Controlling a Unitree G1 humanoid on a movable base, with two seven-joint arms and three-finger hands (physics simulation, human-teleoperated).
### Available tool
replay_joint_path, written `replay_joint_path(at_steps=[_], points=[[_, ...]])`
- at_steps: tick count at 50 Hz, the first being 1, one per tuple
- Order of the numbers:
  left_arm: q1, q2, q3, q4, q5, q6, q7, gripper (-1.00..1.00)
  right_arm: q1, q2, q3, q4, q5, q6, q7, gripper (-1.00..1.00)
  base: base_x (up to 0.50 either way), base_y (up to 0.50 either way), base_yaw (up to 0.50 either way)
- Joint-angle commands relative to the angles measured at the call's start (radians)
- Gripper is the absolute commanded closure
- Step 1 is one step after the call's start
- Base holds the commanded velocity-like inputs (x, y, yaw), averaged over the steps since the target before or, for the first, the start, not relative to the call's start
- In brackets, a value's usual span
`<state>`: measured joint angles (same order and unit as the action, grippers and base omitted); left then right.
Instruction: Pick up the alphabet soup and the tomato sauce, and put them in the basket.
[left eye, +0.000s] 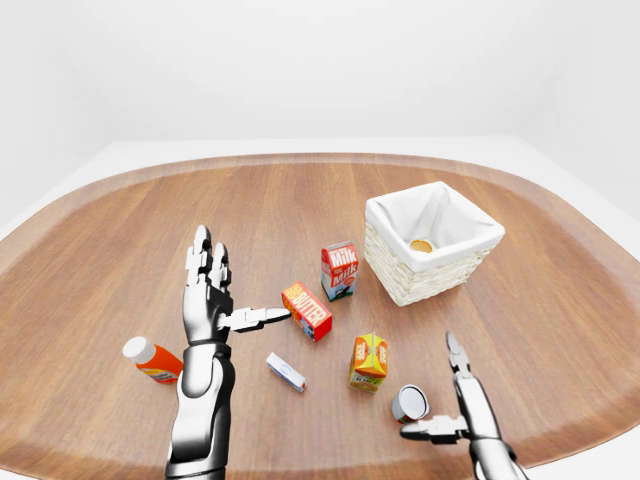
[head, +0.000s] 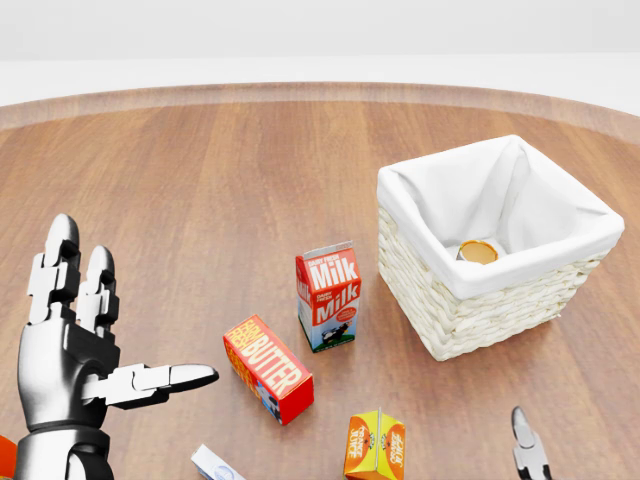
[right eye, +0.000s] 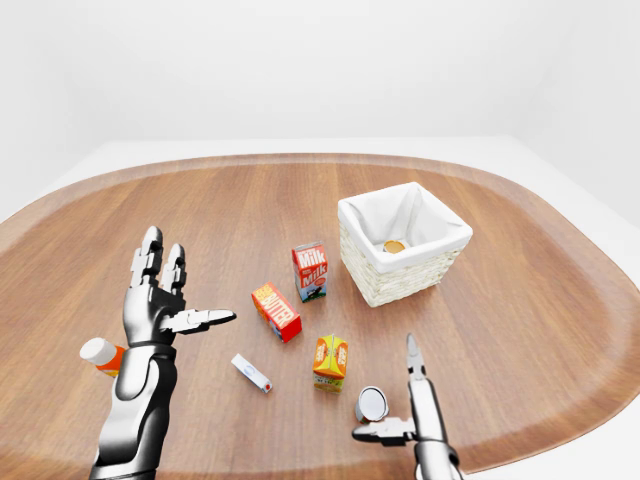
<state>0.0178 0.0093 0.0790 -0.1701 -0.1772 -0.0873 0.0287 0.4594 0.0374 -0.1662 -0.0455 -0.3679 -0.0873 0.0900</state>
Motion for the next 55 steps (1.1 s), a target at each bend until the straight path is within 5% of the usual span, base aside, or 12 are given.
replay_joint_path(at_steps=[1, 55], points=[[-0.002, -0.001, 0.001, 0.002, 0.000, 0.000, 0.001, -1.00, -0.014, -0.016, 0.028, -0.005, -0.013, 0.000, -0.029, -1.00, 0.00, 0.00, 0.00], [-0.002, -0.001, 0.001, 0.002, 0.000, 0.000, 0.000, -1.00, -0.056, -0.069, 0.124, 0.179, -0.128, 0.000, -0.210, -1.00, 0.00, 0.00, 0.00]])
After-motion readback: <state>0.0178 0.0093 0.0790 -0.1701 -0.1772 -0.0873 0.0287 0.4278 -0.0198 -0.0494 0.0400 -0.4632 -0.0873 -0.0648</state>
